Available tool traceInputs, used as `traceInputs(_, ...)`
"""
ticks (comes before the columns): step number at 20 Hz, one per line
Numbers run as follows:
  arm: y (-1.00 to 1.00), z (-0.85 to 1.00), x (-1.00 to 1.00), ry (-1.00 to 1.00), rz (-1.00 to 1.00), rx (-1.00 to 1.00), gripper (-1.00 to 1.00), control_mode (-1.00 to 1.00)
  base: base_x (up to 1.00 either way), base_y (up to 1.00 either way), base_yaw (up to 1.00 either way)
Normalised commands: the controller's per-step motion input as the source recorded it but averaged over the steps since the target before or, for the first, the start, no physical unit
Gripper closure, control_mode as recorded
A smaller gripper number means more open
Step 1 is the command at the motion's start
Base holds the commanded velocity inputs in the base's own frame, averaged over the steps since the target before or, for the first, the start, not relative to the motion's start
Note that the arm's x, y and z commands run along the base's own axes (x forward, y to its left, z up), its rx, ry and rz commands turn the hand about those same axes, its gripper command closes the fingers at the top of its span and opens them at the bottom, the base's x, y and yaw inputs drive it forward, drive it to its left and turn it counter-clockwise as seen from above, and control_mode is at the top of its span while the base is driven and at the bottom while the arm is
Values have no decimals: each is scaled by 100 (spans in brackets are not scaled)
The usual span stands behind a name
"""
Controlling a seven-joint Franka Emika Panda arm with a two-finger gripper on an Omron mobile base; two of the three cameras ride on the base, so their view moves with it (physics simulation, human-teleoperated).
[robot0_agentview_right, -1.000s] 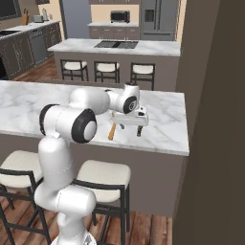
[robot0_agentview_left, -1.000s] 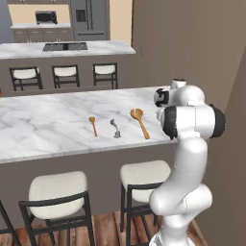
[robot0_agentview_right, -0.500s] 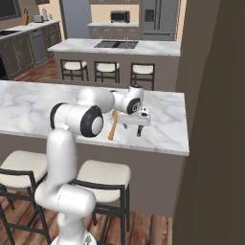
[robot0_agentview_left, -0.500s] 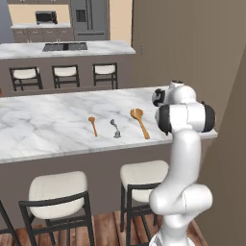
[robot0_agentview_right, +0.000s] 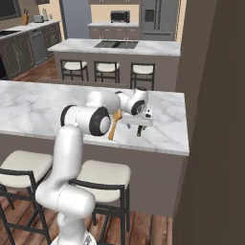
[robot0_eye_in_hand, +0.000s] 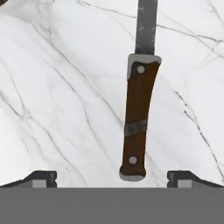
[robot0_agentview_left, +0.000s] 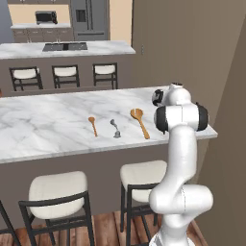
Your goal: Pick up the metallic utensils from the counter and place them in the open drawer. Make sure not to pick up any wooden utensils.
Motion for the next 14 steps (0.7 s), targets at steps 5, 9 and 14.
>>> traceInputs(5,-3,-27,37,0,0,0,-100,-100,0,0,0)
traceInputs(9,0,-35,36,0,0,0,-100,-100,0,0,0)
traceInputs(14,0,-40,33,0,0,0,-100,-100,0,0,0)
